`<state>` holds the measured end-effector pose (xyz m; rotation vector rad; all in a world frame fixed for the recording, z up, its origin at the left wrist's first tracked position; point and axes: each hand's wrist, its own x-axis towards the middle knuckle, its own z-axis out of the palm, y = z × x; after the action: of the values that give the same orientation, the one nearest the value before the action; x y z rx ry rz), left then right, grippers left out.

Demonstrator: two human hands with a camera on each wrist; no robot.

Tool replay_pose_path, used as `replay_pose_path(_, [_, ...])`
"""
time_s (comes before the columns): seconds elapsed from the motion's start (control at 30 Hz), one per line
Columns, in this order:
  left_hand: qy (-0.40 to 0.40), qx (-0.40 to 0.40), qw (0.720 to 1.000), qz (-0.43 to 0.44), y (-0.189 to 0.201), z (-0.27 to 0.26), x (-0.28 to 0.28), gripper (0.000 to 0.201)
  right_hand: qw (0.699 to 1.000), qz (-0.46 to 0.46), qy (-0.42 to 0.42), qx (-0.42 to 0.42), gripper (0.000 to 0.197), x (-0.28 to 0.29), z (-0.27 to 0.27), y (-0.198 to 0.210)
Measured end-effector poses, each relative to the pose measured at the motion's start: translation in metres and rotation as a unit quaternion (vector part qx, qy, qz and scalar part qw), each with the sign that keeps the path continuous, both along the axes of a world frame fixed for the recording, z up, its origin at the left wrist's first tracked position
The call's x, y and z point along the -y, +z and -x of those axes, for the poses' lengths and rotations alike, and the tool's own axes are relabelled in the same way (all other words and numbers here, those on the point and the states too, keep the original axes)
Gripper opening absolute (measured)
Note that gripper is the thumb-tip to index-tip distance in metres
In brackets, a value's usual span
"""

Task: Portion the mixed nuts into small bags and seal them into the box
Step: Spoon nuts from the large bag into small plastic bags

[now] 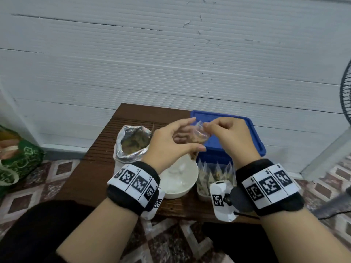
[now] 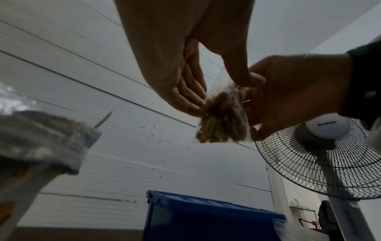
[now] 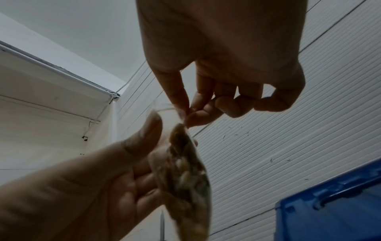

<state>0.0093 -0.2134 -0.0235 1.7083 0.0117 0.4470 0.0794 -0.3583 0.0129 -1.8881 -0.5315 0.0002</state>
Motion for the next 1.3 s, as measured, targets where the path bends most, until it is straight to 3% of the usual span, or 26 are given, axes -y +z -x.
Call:
replay_pose_path(0.1, [-0.045, -0.037, 0.998, -0.023, -0.014, -0.003, 0.008, 0.068, 1.0, 0.013, -0.008, 0.001, 0.026, 0.019, -0.001, -0.003])
replay_pose_path(0.27, [-0.05, -0.055, 0.994, -0.076, -0.026, -0.011, 0.027, 0.043, 0.999, 0.013, -0.026, -0.041, 0.023, 0.045, 0.001, -0.01])
replay_pose_path(0.4, [-0.05, -0.051, 0.993, -0.096, -0.033, -0.018, 0.041, 0.035, 0.998, 0.025, -0.043, -0.037, 0.038, 0.061, 0.004, -0.013])
replay_pose_path(0.5, [-0.056, -0.049, 0.993, -0.093, -0.038, -0.023, 0.051, 0.035, 0.994, 0.098, -0.043, -0.02, 0.038, 0.071, 0.004, -0.016])
replay_pose_path(0.63, [-0.066, -0.058, 0.994, -0.058, -0.042, -0.029, 0.065, 0.038, 0.977, 0.188, -0.091, 0.034, 0.018, 0.081, -0.004, -0.024])
replay_pose_path(0.77, [-0.058, -0.088, 0.993, -0.053, -0.049, -0.032, 0.069, 0.042, 0.966, 0.204, -0.155, 0.034, 0.022, 0.092, -0.011, -0.029])
replay_pose_path(0.97, [-0.017, -0.126, 0.989, -0.082, -0.063, -0.03, 0.062, 0.03, 0.93, 0.295, -0.22, 0.02, 0.023, 0.101, -0.023, -0.043])
replay_pose_path(1.13, [-0.008, -0.152, 0.983, -0.104, -0.074, -0.029, 0.06, 0.026, 0.887, 0.414, -0.201, 0.024, 0.02, 0.09, -0.015, -0.062])
replay_pose_path(1.3, [-0.001, -0.154, 0.982, -0.11, -0.079, -0.028, 0.057, 0.022, 0.89, 0.421, -0.173, -0.009, 0.017, 0.088, -0.012, -0.076])
